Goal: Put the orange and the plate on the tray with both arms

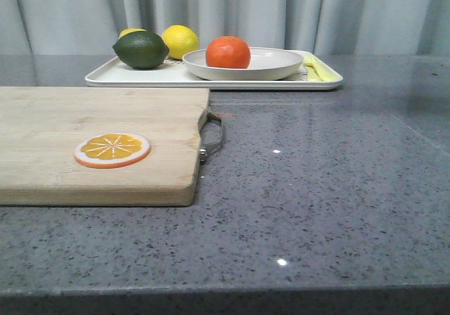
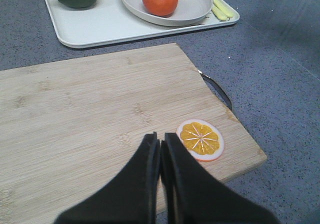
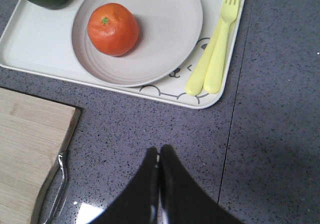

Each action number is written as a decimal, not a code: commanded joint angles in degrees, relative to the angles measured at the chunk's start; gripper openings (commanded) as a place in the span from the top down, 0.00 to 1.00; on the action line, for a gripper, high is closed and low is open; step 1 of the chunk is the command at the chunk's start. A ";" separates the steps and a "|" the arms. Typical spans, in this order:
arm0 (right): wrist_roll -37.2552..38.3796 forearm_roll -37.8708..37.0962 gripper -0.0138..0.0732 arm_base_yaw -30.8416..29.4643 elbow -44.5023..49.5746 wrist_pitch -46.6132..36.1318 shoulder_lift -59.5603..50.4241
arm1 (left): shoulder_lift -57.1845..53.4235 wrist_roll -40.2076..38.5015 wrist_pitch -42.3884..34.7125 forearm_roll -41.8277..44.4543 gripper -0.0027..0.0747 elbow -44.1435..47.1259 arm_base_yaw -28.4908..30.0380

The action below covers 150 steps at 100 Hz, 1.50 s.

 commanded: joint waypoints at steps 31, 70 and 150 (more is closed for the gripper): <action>-2.74 -4.22 0.92 -0.11 21.72 -18.22 -24.18 | 0.14 -0.52 -5.94 -0.44 0.99 -1.62 0.21; -2.79 -8.40 0.92 -0.11 43.31 -30.33 -42.51 | 0.14 0.10 -7.12 0.03 0.99 -1.62 0.21; -2.79 -8.55 0.92 -0.11 72.32 -45.54 -66.73 | -14.50 0.19 -8.86 1.80 0.99 6.67 0.21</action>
